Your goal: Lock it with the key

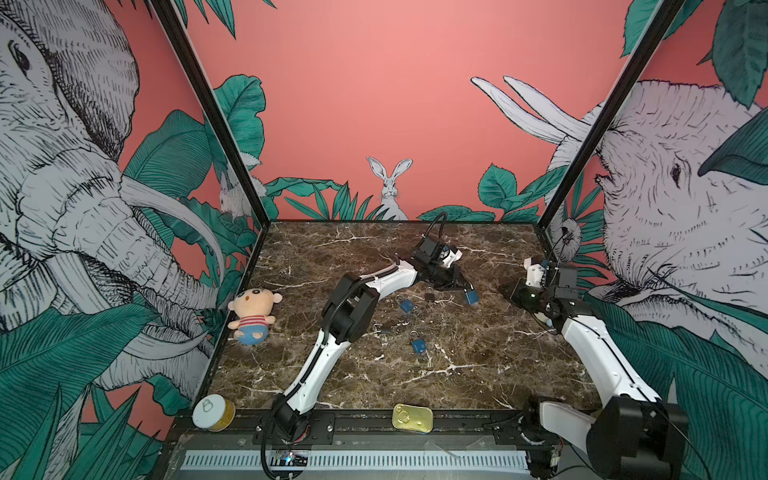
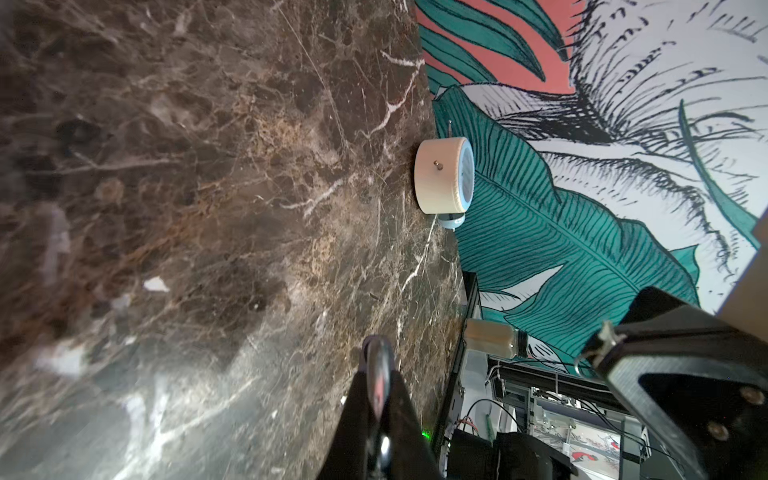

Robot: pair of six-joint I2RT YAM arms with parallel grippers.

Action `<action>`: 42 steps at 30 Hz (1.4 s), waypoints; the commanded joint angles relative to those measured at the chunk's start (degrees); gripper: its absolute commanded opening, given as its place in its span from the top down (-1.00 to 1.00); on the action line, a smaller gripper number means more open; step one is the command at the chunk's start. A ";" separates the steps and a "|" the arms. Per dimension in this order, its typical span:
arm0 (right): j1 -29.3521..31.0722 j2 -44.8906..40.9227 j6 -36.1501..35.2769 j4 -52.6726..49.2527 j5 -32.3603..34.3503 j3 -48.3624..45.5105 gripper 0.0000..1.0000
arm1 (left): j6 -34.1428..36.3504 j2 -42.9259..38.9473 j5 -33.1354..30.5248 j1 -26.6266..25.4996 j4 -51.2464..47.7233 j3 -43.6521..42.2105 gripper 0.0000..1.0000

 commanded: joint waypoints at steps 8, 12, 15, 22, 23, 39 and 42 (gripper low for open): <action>-0.35 3.40 -0.14 5.92 -0.94 -0.14 1.00 | -3.76 6.08 4.41 -1.13 -2.37 9.58 1.00; -0.39 4.04 0.41 7.22 -1.54 -0.68 1.00 | -3.93 6.96 4.21 -1.12 -2.66 10.08 1.00; -0.38 4.40 0.65 7.70 -1.81 -0.85 1.00 | -4.24 7.72 4.52 -1.11 -2.82 10.68 1.00; -0.39 4.75 1.21 8.48 -2.04 -1.39 1.00 | -4.41 8.49 4.45 -1.10 -3.25 11.32 0.84; -0.39 4.75 1.23 8.45 -1.99 -1.48 1.00 | -4.37 8.59 4.40 -1.11 -3.25 11.38 0.84; -0.41 4.25 1.39 8.04 0.17 -2.98 1.00 | -2.16 3.76 -3.17 1.15 -3.11 7.56 0.39; -0.33 5.10 1.60 8.98 -0.03 -3.75 1.00 | -2.15 0.86 -5.38 2.83 -0.79 3.50 0.39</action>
